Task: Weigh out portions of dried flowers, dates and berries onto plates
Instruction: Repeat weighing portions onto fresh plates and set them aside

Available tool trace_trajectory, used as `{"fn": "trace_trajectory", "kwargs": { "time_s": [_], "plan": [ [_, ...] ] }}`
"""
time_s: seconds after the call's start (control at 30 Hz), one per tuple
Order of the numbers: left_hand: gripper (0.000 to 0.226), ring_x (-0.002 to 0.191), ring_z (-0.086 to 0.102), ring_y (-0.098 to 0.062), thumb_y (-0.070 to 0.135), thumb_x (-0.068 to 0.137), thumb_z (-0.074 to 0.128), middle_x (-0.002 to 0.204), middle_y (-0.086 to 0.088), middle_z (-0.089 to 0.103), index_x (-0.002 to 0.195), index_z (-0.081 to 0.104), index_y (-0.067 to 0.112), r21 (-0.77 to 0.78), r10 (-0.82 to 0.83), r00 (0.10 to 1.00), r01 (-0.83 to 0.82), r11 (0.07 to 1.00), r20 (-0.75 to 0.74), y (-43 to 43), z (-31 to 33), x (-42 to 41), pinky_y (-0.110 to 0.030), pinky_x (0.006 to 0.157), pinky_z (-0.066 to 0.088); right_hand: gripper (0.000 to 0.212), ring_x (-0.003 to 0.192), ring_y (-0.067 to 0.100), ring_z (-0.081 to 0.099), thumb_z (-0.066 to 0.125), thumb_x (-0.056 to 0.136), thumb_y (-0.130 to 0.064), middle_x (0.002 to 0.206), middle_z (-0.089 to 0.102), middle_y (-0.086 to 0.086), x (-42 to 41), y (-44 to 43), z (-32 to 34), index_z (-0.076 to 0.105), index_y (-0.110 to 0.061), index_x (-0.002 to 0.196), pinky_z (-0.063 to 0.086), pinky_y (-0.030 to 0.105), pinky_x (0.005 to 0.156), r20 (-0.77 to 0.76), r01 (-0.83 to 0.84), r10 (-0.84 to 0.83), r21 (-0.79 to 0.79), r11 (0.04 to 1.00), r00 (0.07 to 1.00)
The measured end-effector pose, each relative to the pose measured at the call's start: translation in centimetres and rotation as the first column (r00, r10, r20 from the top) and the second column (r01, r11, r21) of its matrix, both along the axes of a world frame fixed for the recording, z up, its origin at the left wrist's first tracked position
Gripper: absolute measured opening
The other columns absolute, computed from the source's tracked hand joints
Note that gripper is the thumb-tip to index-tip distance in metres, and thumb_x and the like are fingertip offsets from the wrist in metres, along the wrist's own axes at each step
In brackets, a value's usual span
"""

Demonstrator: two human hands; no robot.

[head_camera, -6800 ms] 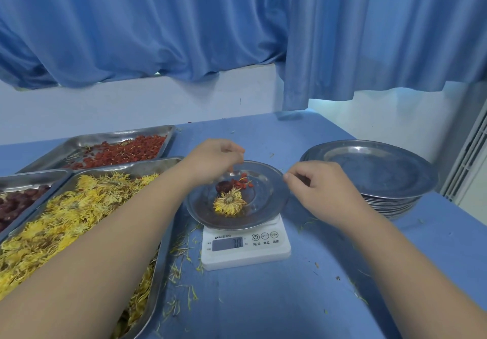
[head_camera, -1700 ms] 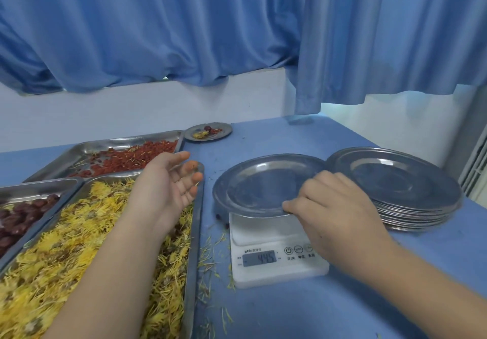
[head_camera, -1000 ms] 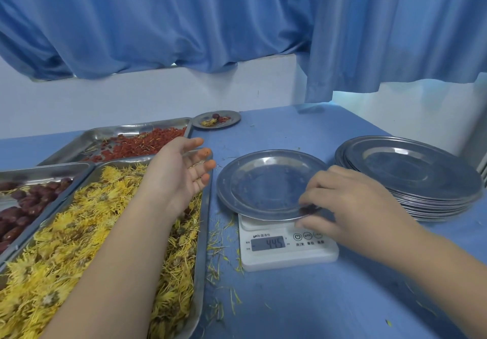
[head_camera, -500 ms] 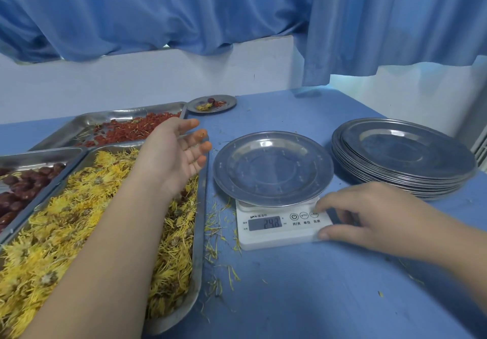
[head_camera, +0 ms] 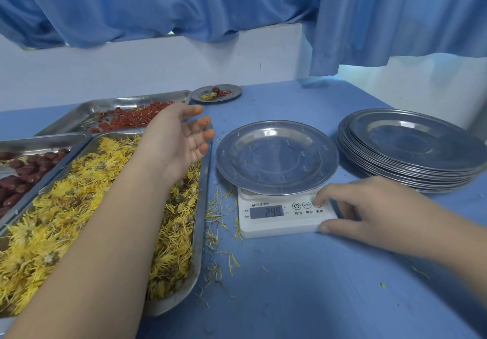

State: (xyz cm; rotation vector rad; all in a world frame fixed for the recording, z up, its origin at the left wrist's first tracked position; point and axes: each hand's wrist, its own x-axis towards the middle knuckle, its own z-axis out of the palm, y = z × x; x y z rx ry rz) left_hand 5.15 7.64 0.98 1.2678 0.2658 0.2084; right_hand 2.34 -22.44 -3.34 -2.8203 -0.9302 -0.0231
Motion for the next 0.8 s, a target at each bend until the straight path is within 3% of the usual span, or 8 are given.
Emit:
{"fn": "trace_trajectory", "kwargs": {
  "time_s": [0.17,0.3,0.47,0.63,0.8],
  "plan": [
    [0.019,0.066,0.063,-0.016,0.025,0.092,0.05,0.071,0.004,0.063,0.107,0.06,0.019,0.01,-0.002,1.0,0.002,1.0,0.001,-0.05,-0.04,0.0,-0.024,0.057,0.046,0.042,0.061,0.002,0.054,0.054,0.065,-0.074,0.072,0.059,-0.019,0.02,0.23,-0.44,0.053,-0.045,0.095,0.049,0.03,0.06,-0.077,0.037,-0.03,0.095,0.995,0.997],
    [0.017,0.066,0.063,-0.016,0.024,0.092,0.05,0.071,0.004,0.063,0.105,0.061,0.019,0.015,-0.002,1.0,0.003,1.0,-0.002,-0.13,0.01,-0.01,-0.025,0.057,0.046,0.031,0.067,-0.001,0.054,0.053,0.064,-0.077,0.081,0.057,-0.029,0.07,0.41,-0.34,0.046,-0.051,0.08,0.043,0.024,0.054,-0.08,0.022,-0.016,0.076,0.997,0.997],
    [0.016,0.066,0.062,-0.016,0.025,0.092,0.051,0.072,0.004,0.064,0.103,0.061,0.02,0.023,0.005,1.0,-0.005,1.0,-0.011,-0.22,0.03,0.03,-0.026,0.059,0.045,0.043,0.064,-0.002,0.054,0.048,0.063,-0.08,0.079,0.057,-0.029,0.05,0.45,-0.48,0.049,-0.045,0.087,0.04,0.023,0.052,-0.029,0.009,-0.007,0.084,0.996,1.0],
    [0.016,0.066,0.063,-0.016,0.025,0.091,0.052,0.069,0.004,0.065,0.103,0.062,0.019,0.023,0.013,1.0,-0.012,1.0,-0.004,-0.3,-0.04,0.07,-0.025,0.058,0.046,0.048,0.056,0.0,0.05,0.041,0.073,-0.077,0.058,0.053,-0.018,0.16,0.28,-0.62,0.063,-0.038,0.087,0.046,0.029,0.056,0.066,-0.028,0.017,0.165,0.986,0.998],
    [0.016,0.064,0.063,-0.016,0.025,0.091,0.051,0.069,0.004,0.065,0.101,0.062,0.019,0.03,0.015,1.0,-0.015,0.999,-0.006,-0.33,-0.02,0.11,-0.025,0.061,0.046,0.036,0.064,0.005,0.053,0.046,0.076,-0.07,0.069,0.057,-0.021,0.32,0.59,-0.73,0.061,-0.038,0.083,0.045,0.031,0.052,0.082,-0.015,-0.006,0.247,0.969,0.997]
  ]
}}
